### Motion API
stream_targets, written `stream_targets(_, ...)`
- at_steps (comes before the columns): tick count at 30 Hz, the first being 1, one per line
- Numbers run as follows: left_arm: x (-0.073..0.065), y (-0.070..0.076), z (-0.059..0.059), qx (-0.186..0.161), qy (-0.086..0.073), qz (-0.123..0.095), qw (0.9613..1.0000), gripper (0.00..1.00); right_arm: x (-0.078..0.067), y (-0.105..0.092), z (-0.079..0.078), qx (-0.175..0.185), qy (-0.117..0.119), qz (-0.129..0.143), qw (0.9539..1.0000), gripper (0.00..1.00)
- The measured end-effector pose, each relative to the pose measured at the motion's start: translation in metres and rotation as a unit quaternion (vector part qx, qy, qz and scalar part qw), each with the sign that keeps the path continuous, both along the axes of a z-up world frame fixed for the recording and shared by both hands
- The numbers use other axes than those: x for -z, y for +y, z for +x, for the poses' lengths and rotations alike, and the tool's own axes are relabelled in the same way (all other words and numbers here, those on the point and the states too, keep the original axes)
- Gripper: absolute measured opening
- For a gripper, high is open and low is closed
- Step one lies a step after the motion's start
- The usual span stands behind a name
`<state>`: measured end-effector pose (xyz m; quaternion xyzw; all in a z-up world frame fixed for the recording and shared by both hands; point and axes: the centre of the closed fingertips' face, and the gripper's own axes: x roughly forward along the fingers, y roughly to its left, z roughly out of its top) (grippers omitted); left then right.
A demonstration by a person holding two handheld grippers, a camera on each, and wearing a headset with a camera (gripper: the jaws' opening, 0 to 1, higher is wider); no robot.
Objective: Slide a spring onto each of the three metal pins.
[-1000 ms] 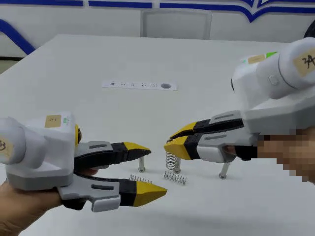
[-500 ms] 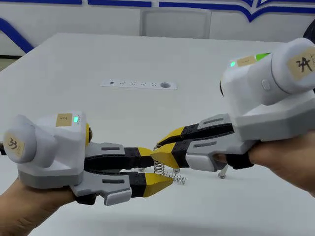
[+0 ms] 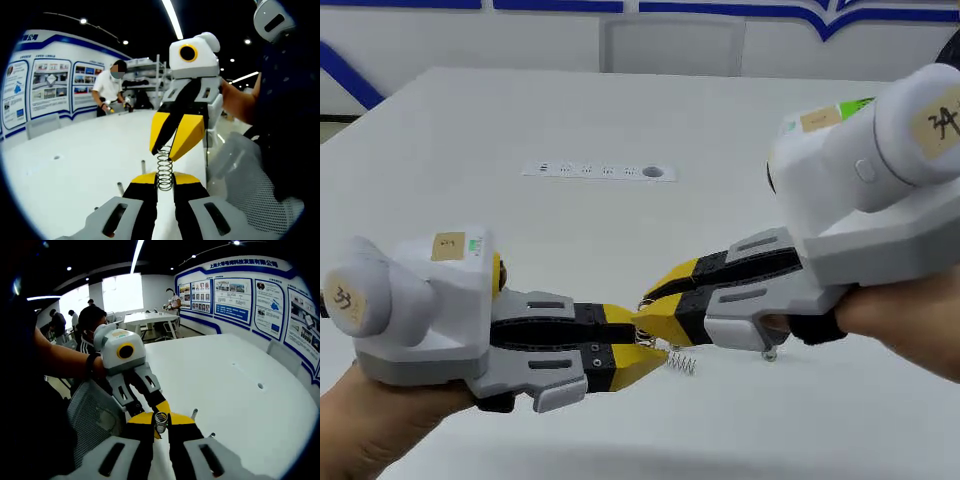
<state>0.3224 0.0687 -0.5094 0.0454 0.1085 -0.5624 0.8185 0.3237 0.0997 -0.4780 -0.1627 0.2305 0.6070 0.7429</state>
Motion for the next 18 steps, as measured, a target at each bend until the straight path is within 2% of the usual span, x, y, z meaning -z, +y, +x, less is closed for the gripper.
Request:
stream_targets(8,0.0044,0.0014,-0.0025,0.001,-0.002,0.012,0.9999,0.11,0.0046,-0.0026,-0.0043,-0.011,0.002,-0.017,0.9998,0.11)
stream_targets(13,0.0047,0.0005,-0.0020,0.000,0.006,0.007,1.0000,0.12,0.0038,-0.0017,-0.0053,-0.016,0.001,-0.021,0.9997,0.11)
stream_targets(18,0.0055,0.0005,0.0008,-0.008,0.009,0.001,0.9999,0.22,0.0057,-0.0073,-0.0030,-0.013,0.001,-0.030,0.9994,0.11)
